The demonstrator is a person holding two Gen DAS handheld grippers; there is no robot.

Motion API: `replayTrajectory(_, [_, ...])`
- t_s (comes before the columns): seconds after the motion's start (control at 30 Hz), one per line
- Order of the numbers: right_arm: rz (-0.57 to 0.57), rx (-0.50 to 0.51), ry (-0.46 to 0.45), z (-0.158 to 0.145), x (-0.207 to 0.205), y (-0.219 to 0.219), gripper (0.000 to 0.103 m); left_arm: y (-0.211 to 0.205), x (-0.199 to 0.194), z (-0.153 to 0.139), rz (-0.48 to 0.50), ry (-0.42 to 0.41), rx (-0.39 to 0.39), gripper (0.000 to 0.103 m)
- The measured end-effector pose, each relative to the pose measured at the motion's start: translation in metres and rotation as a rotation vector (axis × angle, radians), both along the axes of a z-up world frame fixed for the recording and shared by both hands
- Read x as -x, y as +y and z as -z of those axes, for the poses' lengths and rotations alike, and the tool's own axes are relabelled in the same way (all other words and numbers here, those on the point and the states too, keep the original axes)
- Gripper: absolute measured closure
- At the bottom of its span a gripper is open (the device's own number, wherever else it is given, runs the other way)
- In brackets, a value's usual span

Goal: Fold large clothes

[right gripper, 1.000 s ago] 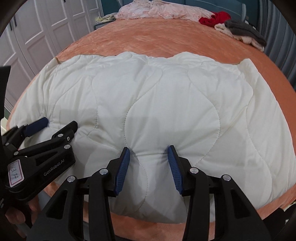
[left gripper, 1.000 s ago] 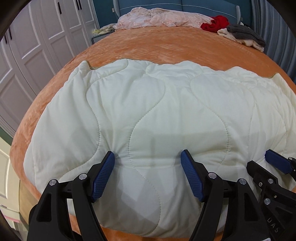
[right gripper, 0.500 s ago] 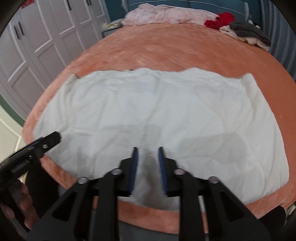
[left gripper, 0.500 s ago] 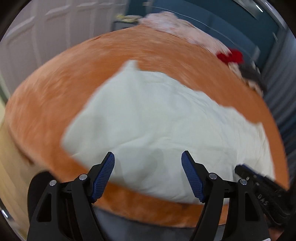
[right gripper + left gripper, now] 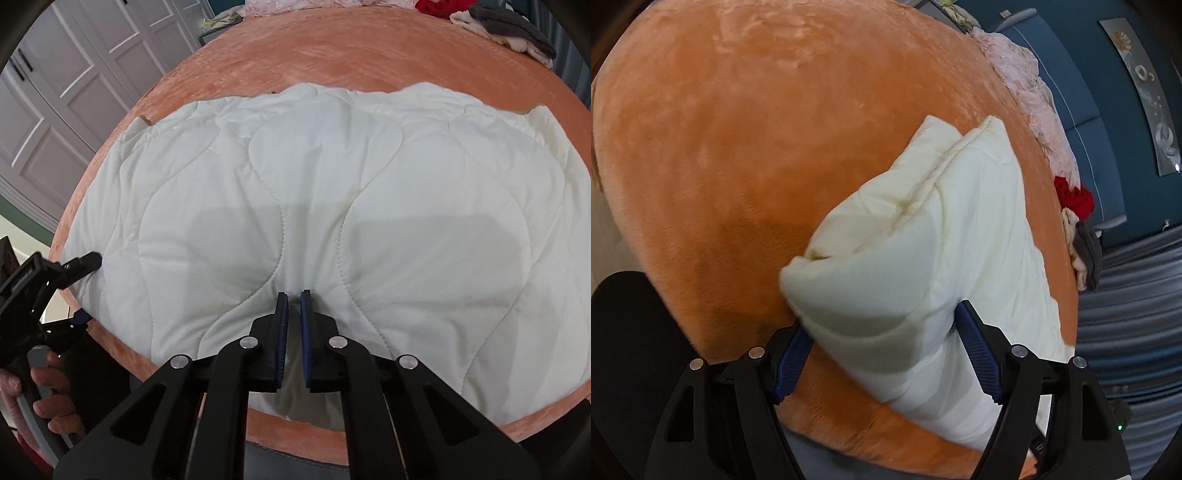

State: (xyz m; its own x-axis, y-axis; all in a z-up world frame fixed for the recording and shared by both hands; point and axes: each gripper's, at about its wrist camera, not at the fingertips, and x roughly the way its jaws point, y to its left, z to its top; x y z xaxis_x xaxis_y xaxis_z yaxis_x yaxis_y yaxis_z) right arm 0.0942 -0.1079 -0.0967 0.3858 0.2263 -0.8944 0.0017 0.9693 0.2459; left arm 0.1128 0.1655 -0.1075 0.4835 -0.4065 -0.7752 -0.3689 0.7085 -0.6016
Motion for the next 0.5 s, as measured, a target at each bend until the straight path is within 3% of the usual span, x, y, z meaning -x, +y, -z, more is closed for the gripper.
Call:
replayTrajectory(0.07, [0.001,0.006,0.001,0.001,-0.002,0.002,0.098,-0.003,-0.003,-0.005,0.014,-0.009,-0.006,0.041])
replayTrajectory(0.13, [0.0,0.014,-0.001,0.002,-0.002,0.003,0.098,-0.006,-0.001,-0.017,0.031,-0.035,-0.009,0.066])
replayTrajectory(0.2, [-0.002,0.017,-0.001,0.001,-0.002,0.003,0.098,-0.007,0.002,-0.03,0.044,-0.07,-0.02,0.081])
replayTrajectory(0.3, [-0.002,0.014,-0.001,-0.005,0.003,0.002,0.098,-0.007,0.009,-0.056,0.079,-0.136,-0.015,0.088])
replayTrajectory(0.5, [-0.055,0.002,0.002,-0.019,0.028,0.012,0.098,-0.015,0.025,-0.101,0.151,-0.235,-0.068,0.09])
